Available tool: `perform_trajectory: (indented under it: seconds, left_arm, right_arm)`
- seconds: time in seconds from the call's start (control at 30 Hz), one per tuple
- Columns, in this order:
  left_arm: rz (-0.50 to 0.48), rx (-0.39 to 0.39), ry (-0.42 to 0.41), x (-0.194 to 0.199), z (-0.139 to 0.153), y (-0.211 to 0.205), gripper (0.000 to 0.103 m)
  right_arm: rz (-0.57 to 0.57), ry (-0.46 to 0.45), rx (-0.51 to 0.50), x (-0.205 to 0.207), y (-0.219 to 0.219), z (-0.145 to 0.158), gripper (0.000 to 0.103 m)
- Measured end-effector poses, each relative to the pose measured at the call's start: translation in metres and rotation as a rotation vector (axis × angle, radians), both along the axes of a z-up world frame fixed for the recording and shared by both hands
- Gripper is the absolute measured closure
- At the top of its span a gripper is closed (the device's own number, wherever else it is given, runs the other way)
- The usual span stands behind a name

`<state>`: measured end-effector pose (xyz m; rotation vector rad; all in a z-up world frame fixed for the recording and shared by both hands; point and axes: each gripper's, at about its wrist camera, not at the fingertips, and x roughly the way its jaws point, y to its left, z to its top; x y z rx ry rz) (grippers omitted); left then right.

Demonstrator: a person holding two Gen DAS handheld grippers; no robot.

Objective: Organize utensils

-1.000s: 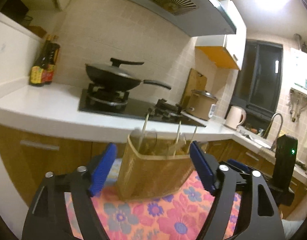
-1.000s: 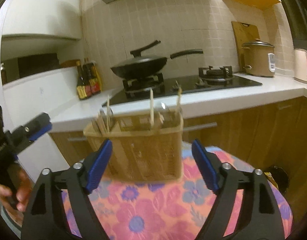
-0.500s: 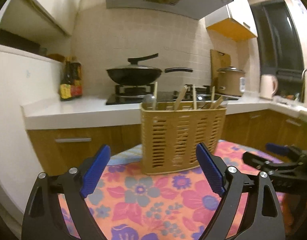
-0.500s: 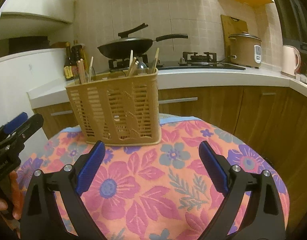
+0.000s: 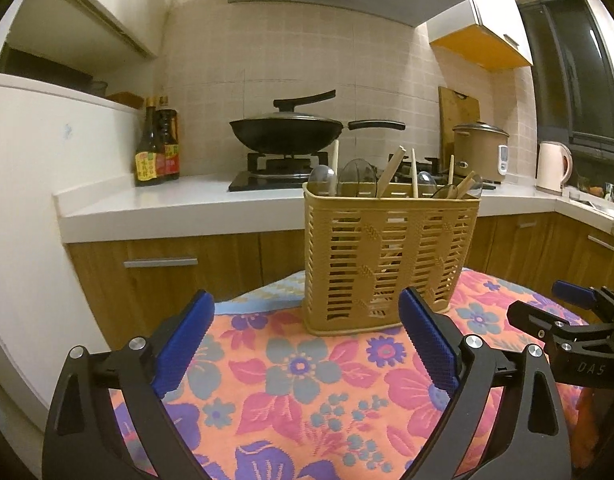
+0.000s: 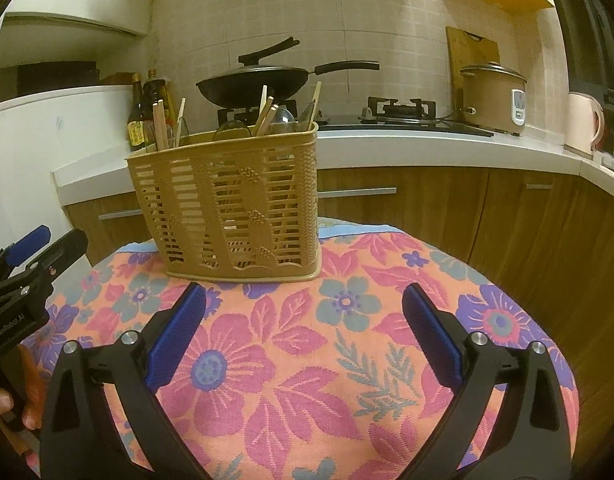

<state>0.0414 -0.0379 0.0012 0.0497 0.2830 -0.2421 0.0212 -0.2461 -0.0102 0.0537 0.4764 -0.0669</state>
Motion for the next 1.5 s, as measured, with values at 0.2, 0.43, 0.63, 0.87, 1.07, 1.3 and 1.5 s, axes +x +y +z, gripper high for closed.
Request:
perform_trajectory:
  seconds: [0.2,0.43,0.63,0.87,1.07,1.3,1.5]
  left_arm:
    - [0.022,-0.001,-0.03,-0.004,0.003,0.002,0.01]
    - [0.039,-0.016,-0.046,-0.006,0.006,0.008,0.01]
    - [0.051,-0.007,-0.046,-0.007,0.007,0.007,0.008]
    - [0.066,-0.012,-0.035,-0.004,0.007,0.01,0.008]
    - [0.067,-0.013,-0.036,-0.005,0.007,0.011,0.008]
    - [0.064,-0.011,-0.035,-0.004,0.007,0.011,0.008]
    - [0.062,-0.007,-0.033,-0.004,0.007,0.011,0.008]
  right_arm:
    - [-0.002,-0.02,-0.015,-0.004,0.003,0.002,0.009]
    - [-0.028,-0.069,-0.012,-0.012,-0.001,0.009,0.009]
    - [-0.04,-0.077,-0.014,-0.013,-0.003,0.01,0.009]
    - [-0.035,-0.093,-0.053,-0.016,0.004,0.01,0.009]
    - [-0.037,-0.104,-0.063,-0.018,0.006,0.011,0.008]
    - [-0.03,-0.086,-0.067,-0.015,0.008,0.01,0.008]
    - [-0.013,-0.051,-0.08,-0.009,0.013,0.006,0.008]
